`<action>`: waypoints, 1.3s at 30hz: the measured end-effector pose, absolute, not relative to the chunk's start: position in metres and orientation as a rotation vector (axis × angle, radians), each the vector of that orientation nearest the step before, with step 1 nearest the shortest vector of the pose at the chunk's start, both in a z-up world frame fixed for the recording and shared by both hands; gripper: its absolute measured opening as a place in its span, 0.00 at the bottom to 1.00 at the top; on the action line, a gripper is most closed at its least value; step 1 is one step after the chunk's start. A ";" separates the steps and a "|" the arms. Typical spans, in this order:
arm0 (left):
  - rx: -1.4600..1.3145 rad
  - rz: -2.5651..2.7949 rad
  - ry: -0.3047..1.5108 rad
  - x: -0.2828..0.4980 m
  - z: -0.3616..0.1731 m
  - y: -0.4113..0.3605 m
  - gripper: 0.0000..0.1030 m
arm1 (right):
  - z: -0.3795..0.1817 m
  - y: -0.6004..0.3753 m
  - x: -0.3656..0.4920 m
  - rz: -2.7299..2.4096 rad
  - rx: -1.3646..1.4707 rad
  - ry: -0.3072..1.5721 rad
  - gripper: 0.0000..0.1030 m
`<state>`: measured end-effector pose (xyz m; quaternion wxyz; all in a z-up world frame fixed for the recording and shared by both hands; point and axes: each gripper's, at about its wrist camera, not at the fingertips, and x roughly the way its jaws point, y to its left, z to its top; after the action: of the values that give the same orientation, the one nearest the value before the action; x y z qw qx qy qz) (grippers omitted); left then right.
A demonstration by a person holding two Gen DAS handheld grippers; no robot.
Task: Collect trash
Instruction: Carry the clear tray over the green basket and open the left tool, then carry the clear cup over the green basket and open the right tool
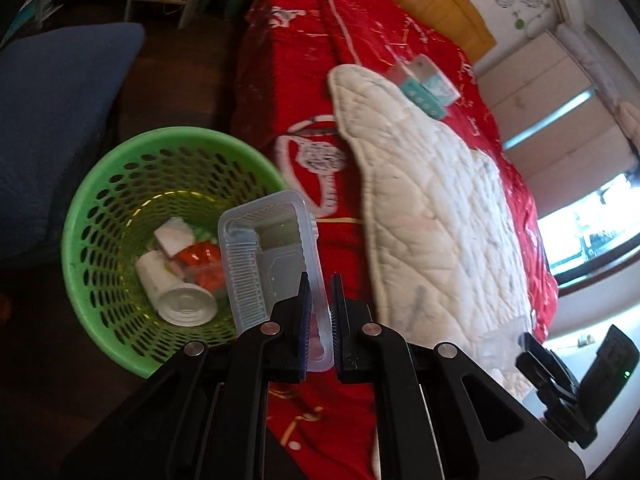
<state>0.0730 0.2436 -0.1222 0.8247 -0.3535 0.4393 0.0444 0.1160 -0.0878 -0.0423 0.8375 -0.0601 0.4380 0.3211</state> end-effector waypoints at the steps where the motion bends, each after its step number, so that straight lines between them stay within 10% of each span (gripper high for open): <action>1: -0.758 0.105 0.941 0.073 -0.126 0.249 0.08 | -0.042 -0.084 0.115 0.682 -0.131 0.927 0.58; 13: -0.821 0.171 0.948 0.058 -0.148 0.278 0.11 | -0.048 -0.057 0.114 0.714 -0.159 0.946 0.58; 39: -0.809 0.266 0.875 -0.015 -0.127 0.296 0.52 | -0.054 0.042 0.103 0.870 -0.226 0.953 0.58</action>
<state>-0.0150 0.2958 -0.1267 0.8193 -0.3799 0.4109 0.1249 0.1034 0.0420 -0.0545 0.7931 -0.1053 0.4432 0.4044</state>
